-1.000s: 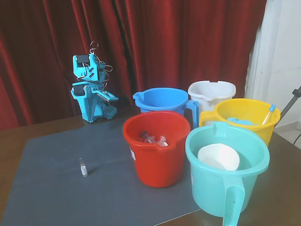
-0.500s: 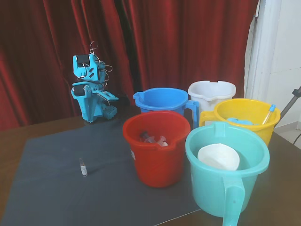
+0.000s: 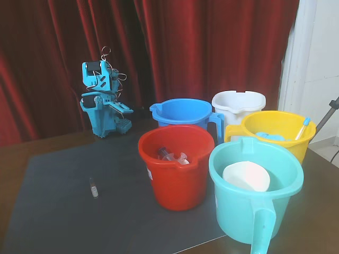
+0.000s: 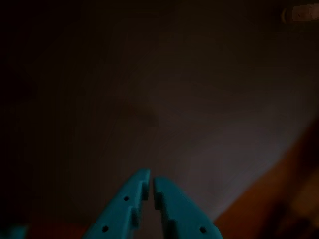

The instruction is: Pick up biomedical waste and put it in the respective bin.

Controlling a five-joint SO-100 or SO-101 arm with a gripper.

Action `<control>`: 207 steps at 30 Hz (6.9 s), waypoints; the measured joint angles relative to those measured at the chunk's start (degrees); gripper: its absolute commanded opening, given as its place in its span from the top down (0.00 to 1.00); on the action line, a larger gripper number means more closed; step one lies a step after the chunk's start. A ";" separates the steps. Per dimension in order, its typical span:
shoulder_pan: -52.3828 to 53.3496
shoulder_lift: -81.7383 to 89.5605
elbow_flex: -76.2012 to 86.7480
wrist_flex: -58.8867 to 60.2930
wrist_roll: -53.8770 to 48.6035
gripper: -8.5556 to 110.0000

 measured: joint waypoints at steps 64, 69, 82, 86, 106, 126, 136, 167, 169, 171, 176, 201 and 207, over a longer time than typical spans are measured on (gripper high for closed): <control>-10.20 -72.77 -8.09 -84.90 58.62 0.67; -10.20 -88.24 -10.99 -98.44 58.62 0.67; -7.12 -104.24 -13.80 -113.73 58.97 0.68; -6.33 -104.33 -13.89 -113.82 59.06 0.68; -0.97 -105.56 -17.31 -113.47 62.40 0.68; -5.19 -105.64 -17.58 -113.38 65.74 0.68; -5.19 -116.28 -21.80 -121.20 65.13 0.83; -4.57 -139.75 -28.04 -145.63 64.78 0.93; -3.43 -138.87 -27.86 -145.63 64.95 0.93; -1.85 -138.25 -27.42 -145.63 65.04 0.93; 0.00 -133.33 -23.91 -145.63 64.78 0.93; 0.62 -110.13 -17.14 -123.13 45.35 0.93; 0.53 -105.82 -16.87 -116.89 40.69 0.93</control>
